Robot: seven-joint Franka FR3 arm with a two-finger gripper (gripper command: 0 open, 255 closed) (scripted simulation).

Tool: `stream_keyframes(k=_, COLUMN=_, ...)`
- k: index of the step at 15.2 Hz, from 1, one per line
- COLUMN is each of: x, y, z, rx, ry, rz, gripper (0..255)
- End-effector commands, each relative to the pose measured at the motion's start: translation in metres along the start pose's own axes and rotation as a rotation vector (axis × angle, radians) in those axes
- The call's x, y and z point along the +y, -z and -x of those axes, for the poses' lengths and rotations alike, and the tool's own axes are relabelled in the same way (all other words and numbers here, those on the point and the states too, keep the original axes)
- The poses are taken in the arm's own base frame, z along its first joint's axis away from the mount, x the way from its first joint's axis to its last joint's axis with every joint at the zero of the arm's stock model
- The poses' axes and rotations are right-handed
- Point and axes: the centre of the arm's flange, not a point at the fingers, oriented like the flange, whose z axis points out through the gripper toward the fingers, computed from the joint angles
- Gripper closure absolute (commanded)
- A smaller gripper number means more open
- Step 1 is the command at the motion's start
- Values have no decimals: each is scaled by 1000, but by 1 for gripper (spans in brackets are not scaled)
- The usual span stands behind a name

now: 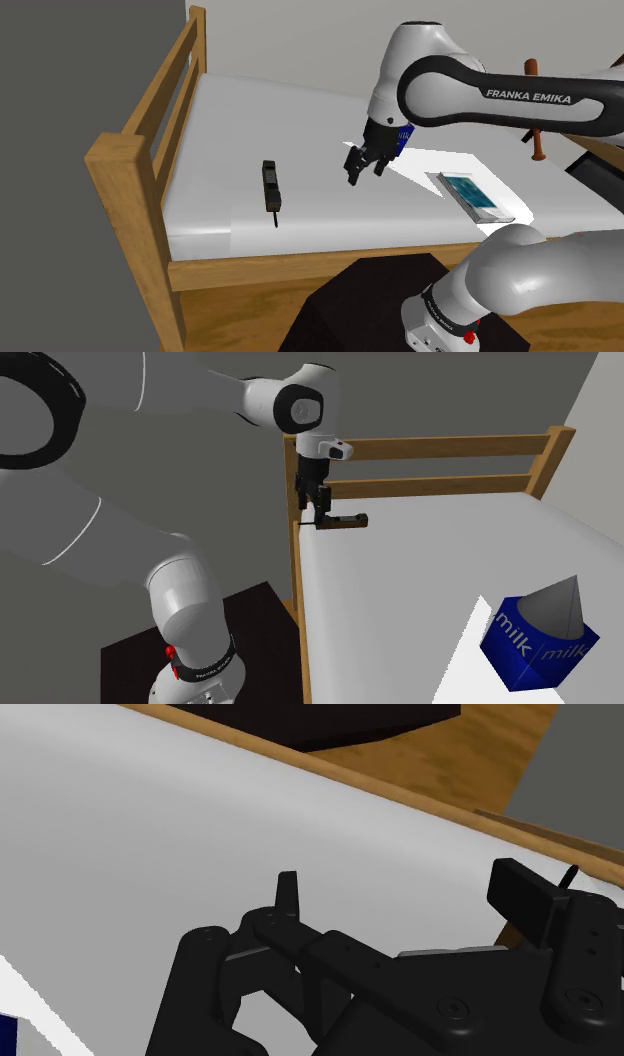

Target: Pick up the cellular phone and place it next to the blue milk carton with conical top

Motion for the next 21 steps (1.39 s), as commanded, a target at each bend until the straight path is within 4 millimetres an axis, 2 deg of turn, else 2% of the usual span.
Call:
stream_keyframes(k=1, x=-17, y=-11, z=-14, rx=8, ry=-37, rz=-9, gripper=0)
stream_keyframes(k=9, x=-81, y=-51, z=-78, rx=36, ry=-174, rz=-39, gripper=0)
stream_keyframes(k=18, x=-144, y=-92, z=-162, rx=67, ry=-329, rz=-72, gripper=0)
stream_keyframes(k=19, x=-148, y=-95, z=-169, rx=70, ry=-341, rz=-75, gripper=0)
stream_keyframes(k=21, x=-149, y=-105, z=-170, rx=70, ry=-341, rz=-75, gripper=0)
